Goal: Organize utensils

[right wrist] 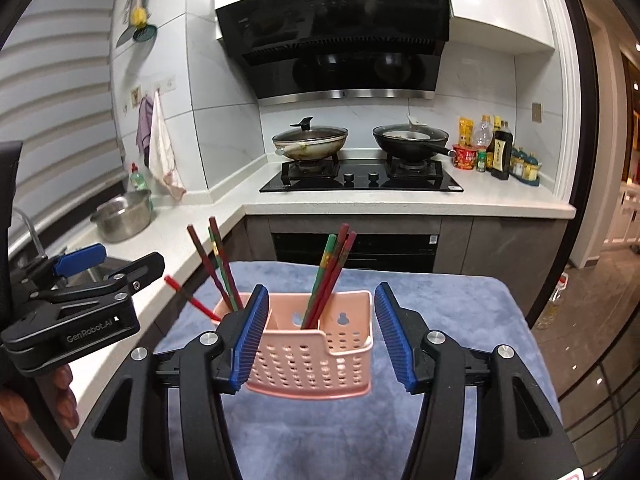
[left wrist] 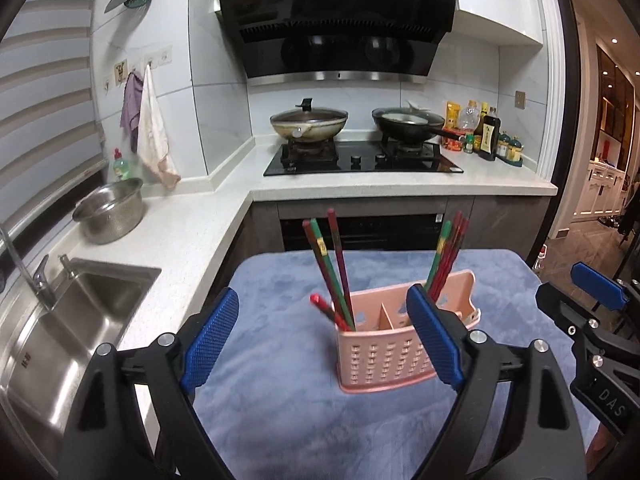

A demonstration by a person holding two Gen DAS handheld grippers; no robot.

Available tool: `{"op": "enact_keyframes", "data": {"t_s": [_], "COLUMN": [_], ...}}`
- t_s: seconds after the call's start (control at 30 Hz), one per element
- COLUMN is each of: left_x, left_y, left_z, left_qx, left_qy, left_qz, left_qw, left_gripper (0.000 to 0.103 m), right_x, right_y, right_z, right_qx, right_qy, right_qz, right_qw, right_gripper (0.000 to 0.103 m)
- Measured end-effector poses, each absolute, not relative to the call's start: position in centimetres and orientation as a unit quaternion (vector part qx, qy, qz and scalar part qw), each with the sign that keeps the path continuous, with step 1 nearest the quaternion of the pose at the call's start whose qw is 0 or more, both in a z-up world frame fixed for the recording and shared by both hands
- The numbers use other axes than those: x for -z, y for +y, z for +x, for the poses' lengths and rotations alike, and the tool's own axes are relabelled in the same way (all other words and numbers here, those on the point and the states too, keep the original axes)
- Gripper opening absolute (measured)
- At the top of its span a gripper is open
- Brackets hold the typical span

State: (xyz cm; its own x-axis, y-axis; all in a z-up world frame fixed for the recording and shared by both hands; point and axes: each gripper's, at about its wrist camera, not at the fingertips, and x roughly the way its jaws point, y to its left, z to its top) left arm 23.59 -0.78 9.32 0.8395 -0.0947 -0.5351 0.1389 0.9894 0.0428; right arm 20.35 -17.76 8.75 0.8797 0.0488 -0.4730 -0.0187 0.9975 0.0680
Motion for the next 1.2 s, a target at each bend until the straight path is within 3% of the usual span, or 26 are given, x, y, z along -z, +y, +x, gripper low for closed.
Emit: {"op": "enact_keyframes", "data": {"t_s": [0.43, 1.07, 1.2], "left_x": [-7.5, -3.9, -3.3], "left_y": [-0.5, -0.3, -0.2], "left_z": [20.9, 18.1, 17.7], "left_qx": [0.045, 0.034, 0.034], "left_qy": [0.299, 0.342, 0.35], "left_qz": [0.056, 0.067, 0.066], "left_qw": [0.952, 0.937, 0.934], "left_gripper": [0.091, 0.096, 0.096], "right_x": [-6.7, -4.3, -3.8], "right_y": [-17.8, -19.1, -19.3], "right_z": [18.0, 15.0, 14.6], "right_qx": [-0.002, 0.031, 0.031], "right_qy": [0.278, 0.318, 0.329], "right_qz": [0.021, 0.028, 0.027], "right_qw": [0.96, 0.947, 0.943], "right_gripper": [0.059, 0.084, 0.084]}}
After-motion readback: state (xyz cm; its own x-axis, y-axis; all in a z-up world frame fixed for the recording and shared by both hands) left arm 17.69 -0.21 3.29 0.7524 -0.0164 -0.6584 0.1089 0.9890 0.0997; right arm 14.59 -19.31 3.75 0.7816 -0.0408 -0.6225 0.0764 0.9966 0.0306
